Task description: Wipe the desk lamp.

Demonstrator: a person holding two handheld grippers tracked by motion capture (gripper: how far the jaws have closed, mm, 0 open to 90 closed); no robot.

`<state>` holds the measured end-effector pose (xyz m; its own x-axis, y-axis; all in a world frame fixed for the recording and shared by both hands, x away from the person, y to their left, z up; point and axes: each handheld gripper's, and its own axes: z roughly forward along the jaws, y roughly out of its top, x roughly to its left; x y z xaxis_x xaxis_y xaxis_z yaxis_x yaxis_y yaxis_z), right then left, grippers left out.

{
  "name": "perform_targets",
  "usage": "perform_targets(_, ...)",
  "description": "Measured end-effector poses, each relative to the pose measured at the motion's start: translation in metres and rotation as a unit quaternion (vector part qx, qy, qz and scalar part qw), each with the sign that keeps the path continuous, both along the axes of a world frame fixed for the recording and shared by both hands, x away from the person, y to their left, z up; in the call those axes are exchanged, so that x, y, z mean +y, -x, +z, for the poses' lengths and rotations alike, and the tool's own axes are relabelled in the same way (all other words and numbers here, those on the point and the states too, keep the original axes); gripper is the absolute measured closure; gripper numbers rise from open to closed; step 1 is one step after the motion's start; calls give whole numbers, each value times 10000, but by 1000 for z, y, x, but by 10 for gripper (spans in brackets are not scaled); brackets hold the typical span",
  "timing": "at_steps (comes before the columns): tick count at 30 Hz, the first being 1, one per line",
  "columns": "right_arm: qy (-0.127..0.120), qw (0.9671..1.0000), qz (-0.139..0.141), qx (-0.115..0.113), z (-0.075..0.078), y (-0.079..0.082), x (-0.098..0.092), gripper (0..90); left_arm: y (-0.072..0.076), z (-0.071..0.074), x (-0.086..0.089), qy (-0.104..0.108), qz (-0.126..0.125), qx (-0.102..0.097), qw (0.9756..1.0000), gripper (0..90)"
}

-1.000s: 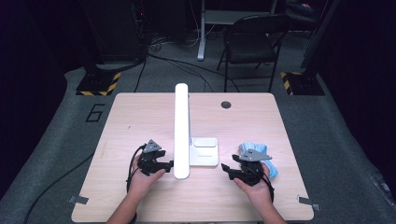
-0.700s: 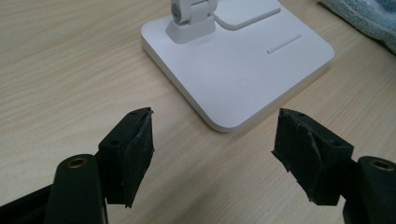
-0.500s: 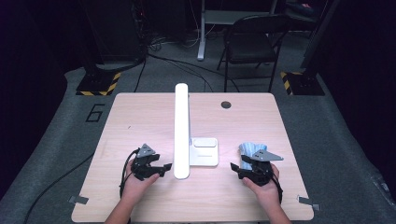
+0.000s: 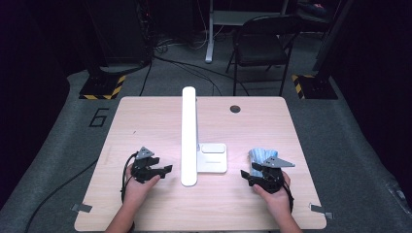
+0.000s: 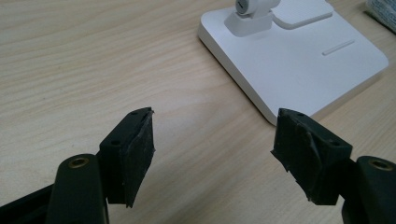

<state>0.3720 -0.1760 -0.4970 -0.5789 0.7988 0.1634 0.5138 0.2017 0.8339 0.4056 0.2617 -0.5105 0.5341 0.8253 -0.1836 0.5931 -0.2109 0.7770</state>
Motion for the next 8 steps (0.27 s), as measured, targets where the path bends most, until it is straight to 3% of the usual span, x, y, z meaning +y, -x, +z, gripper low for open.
perform_targets(8,-162,9998,-80,50,-3,0,-6,386,-4,-2,-4,29,-57,33,10000,286)
